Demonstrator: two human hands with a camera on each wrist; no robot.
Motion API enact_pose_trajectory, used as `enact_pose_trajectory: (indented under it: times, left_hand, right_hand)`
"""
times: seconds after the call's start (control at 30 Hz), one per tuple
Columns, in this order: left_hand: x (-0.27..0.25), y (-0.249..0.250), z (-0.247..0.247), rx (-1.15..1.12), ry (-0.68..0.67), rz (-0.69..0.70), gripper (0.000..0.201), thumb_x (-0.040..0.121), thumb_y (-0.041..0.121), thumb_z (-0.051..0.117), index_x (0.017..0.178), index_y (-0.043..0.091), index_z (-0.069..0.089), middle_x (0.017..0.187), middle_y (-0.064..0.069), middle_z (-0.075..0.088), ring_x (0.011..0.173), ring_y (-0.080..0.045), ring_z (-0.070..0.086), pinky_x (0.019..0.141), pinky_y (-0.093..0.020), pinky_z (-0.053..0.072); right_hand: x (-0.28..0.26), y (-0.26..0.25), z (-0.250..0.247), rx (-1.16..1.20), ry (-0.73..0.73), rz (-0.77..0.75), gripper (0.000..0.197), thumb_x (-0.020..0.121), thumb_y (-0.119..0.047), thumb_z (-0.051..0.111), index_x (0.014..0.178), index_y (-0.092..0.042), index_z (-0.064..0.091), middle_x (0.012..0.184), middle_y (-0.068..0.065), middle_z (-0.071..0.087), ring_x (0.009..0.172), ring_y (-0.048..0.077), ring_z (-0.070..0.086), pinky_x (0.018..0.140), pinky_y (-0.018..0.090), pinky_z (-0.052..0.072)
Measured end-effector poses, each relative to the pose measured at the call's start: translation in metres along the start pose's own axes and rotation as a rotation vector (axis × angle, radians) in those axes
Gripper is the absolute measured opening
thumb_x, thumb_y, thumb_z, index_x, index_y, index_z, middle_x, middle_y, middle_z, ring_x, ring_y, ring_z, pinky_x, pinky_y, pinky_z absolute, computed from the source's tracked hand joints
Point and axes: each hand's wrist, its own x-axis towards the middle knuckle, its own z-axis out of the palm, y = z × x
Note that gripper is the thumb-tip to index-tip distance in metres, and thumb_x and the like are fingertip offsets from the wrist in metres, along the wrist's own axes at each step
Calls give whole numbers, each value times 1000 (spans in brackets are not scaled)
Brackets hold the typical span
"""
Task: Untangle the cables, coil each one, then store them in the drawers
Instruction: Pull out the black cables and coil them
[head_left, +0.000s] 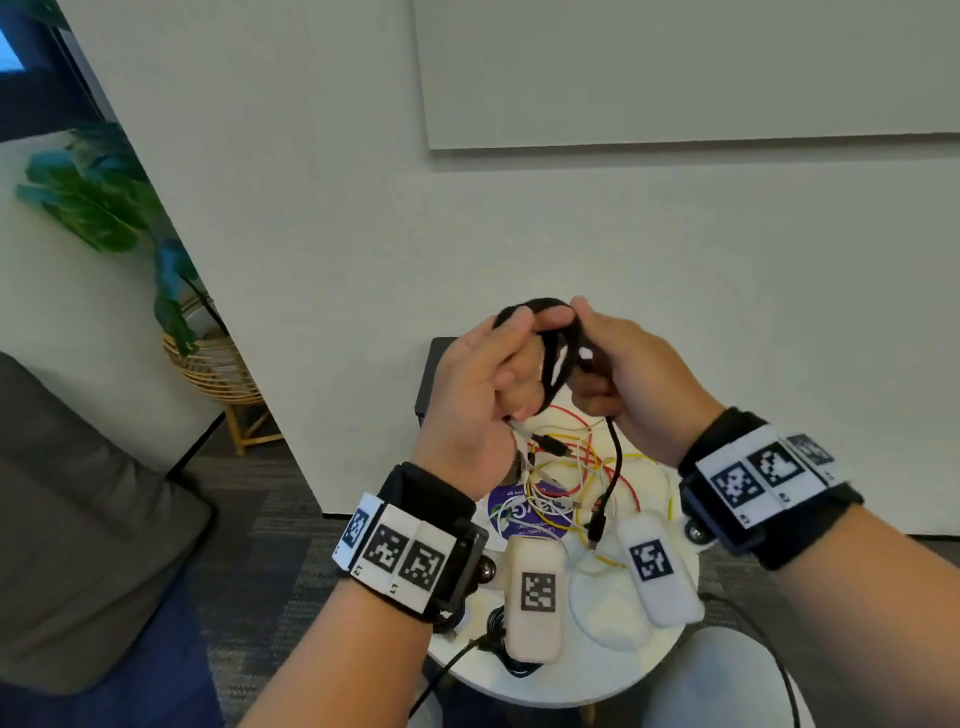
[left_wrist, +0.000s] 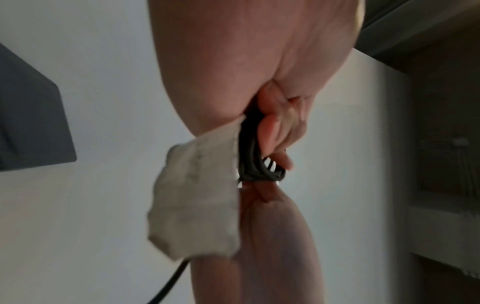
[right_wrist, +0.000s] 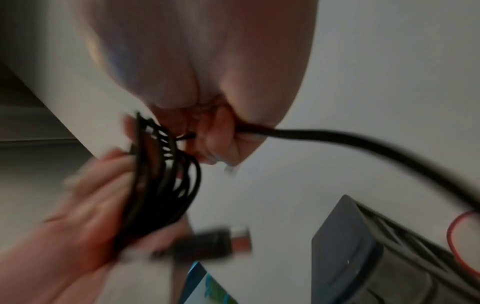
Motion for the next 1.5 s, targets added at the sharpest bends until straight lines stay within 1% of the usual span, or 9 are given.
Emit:
enact_pose_trajectory:
  times: [0.13,0.27,0.47,0.67,0.87,1.07,1.23,1.37,1.5]
  left_hand:
    - [0,0,-3,-54,116,-4,32,106,21,43,109,0,67,49,11,27,48,-10,12,46,-24,16]
    - [-5,-3,1,-3,145,14,29,108,20,42,108,2,64,54,6,33,46,-8,25,51,-26,23]
    - [-7,-13,7,157,241,-8,25,108,23,46,111,2,59,82,-8,63,72,-19,61,73,-34,57]
    - [-7,-5,-16,452,179,23,33,96,13,62,129,14,58,95,-6,76,101,-23,72,99,-46,55]
    - [-12,-9,-16,227,120,-83,39,105,21,50,124,-12,59,71,-2,43,68,-16,52,78,-37,41]
    - [-7,-14,-4,139,269,-26,25,104,12,53,114,-2,71,58,5,38,55,-11,24,56,-27,29]
    - [-2,-9,-18,136,374,42,20,103,8,52,104,-2,70,57,5,28,53,-10,18,51,-25,20]
    - [1,-6,-24,93,382,65,20,105,11,50,105,1,68,56,7,27,52,-9,20,53,-25,22]
    - [3,-9,-24,114,370,88,21,106,13,49,104,2,67,57,7,25,53,-10,19,54,-28,19]
  right_hand:
    - [-13,-4,13,-290,-131,-61,31,108,-40,37,108,-20,61,53,-16,43,46,3,42,43,13,33]
    - [-11,-3,13,-561,-71,-254,30,110,-25,36,99,-13,61,71,-13,67,64,-2,59,64,13,41]
    - [-6,5,10,-867,147,-385,27,108,-28,36,86,-21,50,68,-9,55,60,3,53,59,12,38]
    - [2,0,-8,-1169,-43,-377,23,108,-33,33,94,-21,47,69,-7,50,59,8,47,55,22,29]
    - [-1,8,-10,-1117,-196,-441,20,108,-30,35,118,-33,52,84,-11,63,69,4,56,64,20,38]
    - [-8,16,-9,-809,-169,-407,17,105,-27,50,120,-27,57,89,-9,67,78,9,61,70,24,46]
    - [-11,9,-39,-740,-211,-152,17,104,-17,52,109,-19,68,77,-16,61,65,-3,56,62,11,39]
    - [-15,14,-51,-930,-318,-144,25,105,-19,46,96,-22,70,91,-8,64,89,9,59,84,32,47]
    - [-13,13,-51,-1049,-273,-202,17,102,-28,53,109,-28,69,104,-9,60,101,9,54,87,33,43]
